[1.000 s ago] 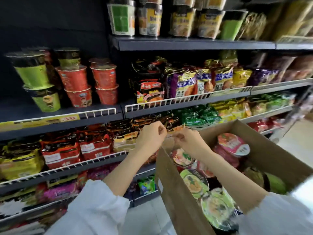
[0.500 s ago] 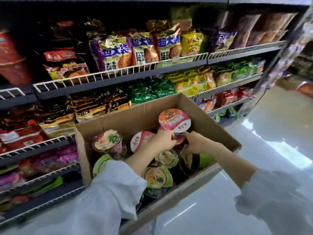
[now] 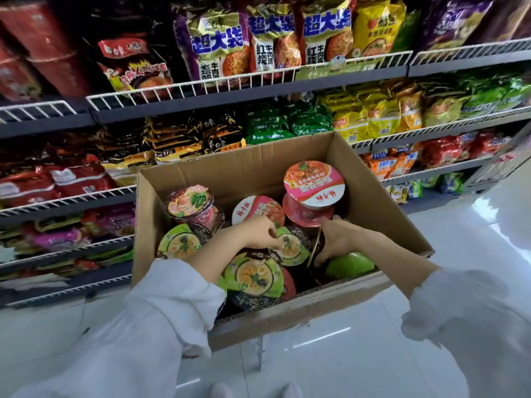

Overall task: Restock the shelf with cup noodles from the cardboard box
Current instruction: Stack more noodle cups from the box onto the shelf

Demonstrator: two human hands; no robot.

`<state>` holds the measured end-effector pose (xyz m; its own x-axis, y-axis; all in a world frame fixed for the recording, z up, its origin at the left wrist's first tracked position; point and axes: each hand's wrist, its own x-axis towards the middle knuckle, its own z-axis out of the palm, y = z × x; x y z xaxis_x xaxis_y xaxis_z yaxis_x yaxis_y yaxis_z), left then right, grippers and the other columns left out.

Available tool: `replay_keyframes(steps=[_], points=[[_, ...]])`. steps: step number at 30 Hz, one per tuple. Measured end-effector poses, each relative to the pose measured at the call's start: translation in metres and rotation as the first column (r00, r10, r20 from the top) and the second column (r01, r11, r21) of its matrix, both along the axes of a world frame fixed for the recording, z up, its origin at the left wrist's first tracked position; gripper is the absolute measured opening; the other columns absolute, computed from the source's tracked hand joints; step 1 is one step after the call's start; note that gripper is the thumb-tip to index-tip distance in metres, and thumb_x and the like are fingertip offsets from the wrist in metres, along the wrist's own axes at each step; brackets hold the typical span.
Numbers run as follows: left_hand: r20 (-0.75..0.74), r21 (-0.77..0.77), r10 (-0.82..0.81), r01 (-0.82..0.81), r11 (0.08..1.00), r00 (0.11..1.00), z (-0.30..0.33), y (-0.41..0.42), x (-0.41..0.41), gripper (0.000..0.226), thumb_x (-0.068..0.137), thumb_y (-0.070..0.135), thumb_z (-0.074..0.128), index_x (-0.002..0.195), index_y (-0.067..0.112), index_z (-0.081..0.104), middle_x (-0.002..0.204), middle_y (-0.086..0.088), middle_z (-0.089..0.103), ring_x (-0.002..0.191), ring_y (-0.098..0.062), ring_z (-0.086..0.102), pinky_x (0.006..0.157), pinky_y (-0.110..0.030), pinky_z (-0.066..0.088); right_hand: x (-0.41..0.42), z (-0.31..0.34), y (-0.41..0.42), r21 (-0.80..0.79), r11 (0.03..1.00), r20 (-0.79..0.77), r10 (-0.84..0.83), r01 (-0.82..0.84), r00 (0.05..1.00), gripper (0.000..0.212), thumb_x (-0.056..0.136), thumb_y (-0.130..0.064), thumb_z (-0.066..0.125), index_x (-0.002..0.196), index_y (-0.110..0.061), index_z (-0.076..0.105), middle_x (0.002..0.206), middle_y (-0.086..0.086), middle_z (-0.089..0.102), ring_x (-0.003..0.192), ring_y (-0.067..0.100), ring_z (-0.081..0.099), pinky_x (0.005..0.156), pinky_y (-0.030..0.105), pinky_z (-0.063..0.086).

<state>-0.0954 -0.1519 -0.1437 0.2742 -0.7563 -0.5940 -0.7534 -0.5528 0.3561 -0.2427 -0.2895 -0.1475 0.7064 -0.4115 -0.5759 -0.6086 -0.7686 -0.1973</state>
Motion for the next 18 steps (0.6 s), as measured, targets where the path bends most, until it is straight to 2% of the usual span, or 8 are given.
replay_keyframes(steps=[2,4,6,9,12,14,16,18], points=[[-0.020,0.078,0.004,-0.002,0.997,1.000,0.000,0.012,0.004,0.035,0.084,0.049,0.062,0.094,0.017,0.051,0.097,-0.005,0.049,0.084,-0.019,0.046,0.069,-0.028,0.037,0.000,0.000,0.004,0.006,1.000,0.028,0.004,-0.004,1.000,0.087,0.064,-0.052,0.079,0.127,-0.004,0.043,0.127,0.018,0.047,0.119,0.034,0.039,0.097,0.037,0.042],[-0.045,0.159,0.008,-0.001,0.987,0.999,0.001,0.023,0.004,0.061,0.078,0.056,0.065,0.119,0.013,0.052,0.119,-0.006,0.053,0.101,-0.021,0.054,0.077,-0.028,0.046,0.001,0.004,0.009,0.040,0.999,0.062,-0.008,0.006,0.998,0.077,0.067,-0.049,0.078,0.124,-0.004,0.050,0.125,0.017,0.050,0.121,0.033,0.039,0.094,0.036,0.043],[-0.053,0.210,0.005,0.006,0.978,0.999,-0.002,0.031,0.001,0.090,0.073,0.061,0.067,0.142,0.013,0.036,0.145,-0.004,0.041,0.126,-0.024,0.046,0.098,-0.034,0.044,0.006,0.005,0.014,0.079,0.996,0.113,-0.047,0.038,0.992,0.088,0.064,-0.052,0.079,0.128,-0.004,0.044,0.130,0.020,0.043,0.122,0.035,0.039,0.092,0.036,0.042],[-0.061,0.196,-0.005,0.017,0.980,0.998,-0.005,0.034,-0.002,0.092,0.075,0.057,0.068,0.147,0.013,0.030,0.150,-0.005,0.036,0.133,-0.025,0.040,0.106,-0.034,0.039,0.020,0.006,0.026,0.093,0.994,0.182,-0.071,0.055,0.981,0.108,0.059,-0.055,0.080,0.136,0.000,0.029,0.142,0.023,0.029,0.130,0.039,0.032,0.100,0.040,0.038],[-0.060,0.124,0.053,-0.045,0.991,0.997,-0.001,0.038,-0.001,0.081,0.075,0.050,0.072,0.141,0.012,0.042,0.139,-0.008,0.050,0.122,-0.025,0.051,0.096,-0.033,0.046,0.030,0.009,0.036,0.101,0.993,0.235,-0.082,0.060,0.968,0.114,0.060,-0.048,0.083,0.142,-0.001,0.019,0.143,0.022,0.023,0.132,0.039,0.030,0.105,0.042,0.037],[-0.095,0.021,0.124,-0.123,0.992,0.988,0.007,0.041,0.003,0.068,0.076,0.046,0.073,0.129,0.008,0.056,0.116,-0.013,0.063,0.102,-0.025,0.061,0.083,-0.038,0.053,0.032,0.012,0.035,0.121,0.988,0.294,-0.124,0.092,0.948,0.114,0.060,-0.045,0.085,0.142,-0.002,0.018,0.142,0.019,0.029,0.132,0.035,0.032,0.104,0.040,0.037],[-0.158,-0.079,0.215,-0.230,0.970,0.964,0.018,0.046,0.012,0.051,0.077,0.046,0.071,0.109,0.006,0.066,0.081,-0.007,0.062,0.068,-0.017,0.058,0.056,-0.031,0.045,0.031,0.016,0.029,0.159,0.977,0.358,-0.190,0.141,0.914,0.109,0.061,-0.043,0.085,0.140,-0.003,0.022,0.138,0.015,0.039,0.127,0.029,0.039,0.101,0.038,0.041],[-0.243,-0.145,0.334,-0.375,0.916,0.911,0.031,0.050,0.023,0.043,0.076,0.047,0.072,0.093,0.008,0.067,0.070,-0.003,0.052,0.055,-0.017,0.045,0.045,-0.024,0.032,0.029,0.024,0.023,0.207,0.961,0.426,-0.259,0.186,0.867,0.105,0.062,-0.040,0.085,0.140,-0.005,0.023,0.136,0.012,0.045,0.124,0.027,0.044,0.097,0.035,0.042]])
